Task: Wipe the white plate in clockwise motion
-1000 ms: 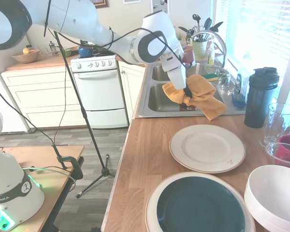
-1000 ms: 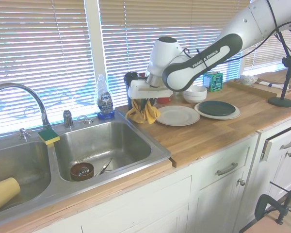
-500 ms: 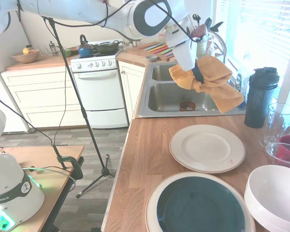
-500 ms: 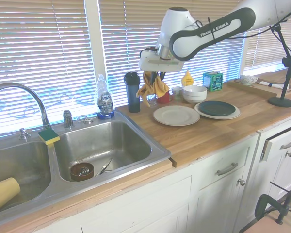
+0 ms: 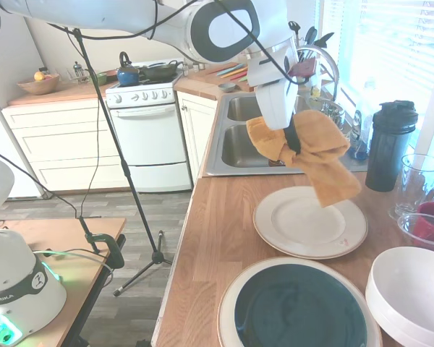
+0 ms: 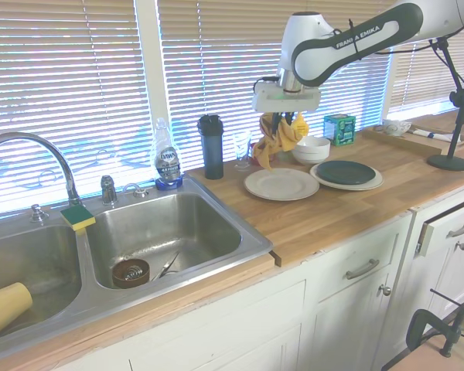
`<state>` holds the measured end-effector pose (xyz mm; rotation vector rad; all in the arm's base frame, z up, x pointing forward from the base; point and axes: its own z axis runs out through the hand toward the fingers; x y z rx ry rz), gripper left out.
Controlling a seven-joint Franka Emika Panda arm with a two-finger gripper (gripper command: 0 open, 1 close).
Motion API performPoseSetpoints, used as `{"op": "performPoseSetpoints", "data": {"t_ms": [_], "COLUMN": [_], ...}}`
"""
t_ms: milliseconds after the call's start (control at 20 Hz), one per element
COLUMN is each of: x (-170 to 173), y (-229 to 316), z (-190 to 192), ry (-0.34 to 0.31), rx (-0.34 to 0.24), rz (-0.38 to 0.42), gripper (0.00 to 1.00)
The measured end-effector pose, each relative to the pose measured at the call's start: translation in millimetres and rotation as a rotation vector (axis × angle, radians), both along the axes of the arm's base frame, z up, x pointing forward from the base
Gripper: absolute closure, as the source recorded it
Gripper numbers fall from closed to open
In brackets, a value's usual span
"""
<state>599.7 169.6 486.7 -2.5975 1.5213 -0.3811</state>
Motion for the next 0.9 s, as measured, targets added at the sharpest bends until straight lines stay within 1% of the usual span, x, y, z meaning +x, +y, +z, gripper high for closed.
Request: {"op": "performPoseSetpoints", "data": {"t_ms": [150, 350, 550, 750, 800, 900], "x": [-7.0, -18.8, -23.3, -15.9, -13.0, -3.5], "y": [-14.6, -20.8, -20.5, -18.9, -18.5, -15.6], "z": [-17.5, -53.1, -88.9, -131.8, -142.0, -147.0], "ry": [0.05, 0.105, 0.124, 0.152, 0.151, 0.135], "rx": [-0.014, -0.027, -0.025, -0.025, -0.023, -0.017], "rz": [-0.003, 0.002, 0.013, 0.015, 0.015, 0.015], "gripper": [1.0, 1.0, 1.0, 1.0, 1.0, 1.0]}}
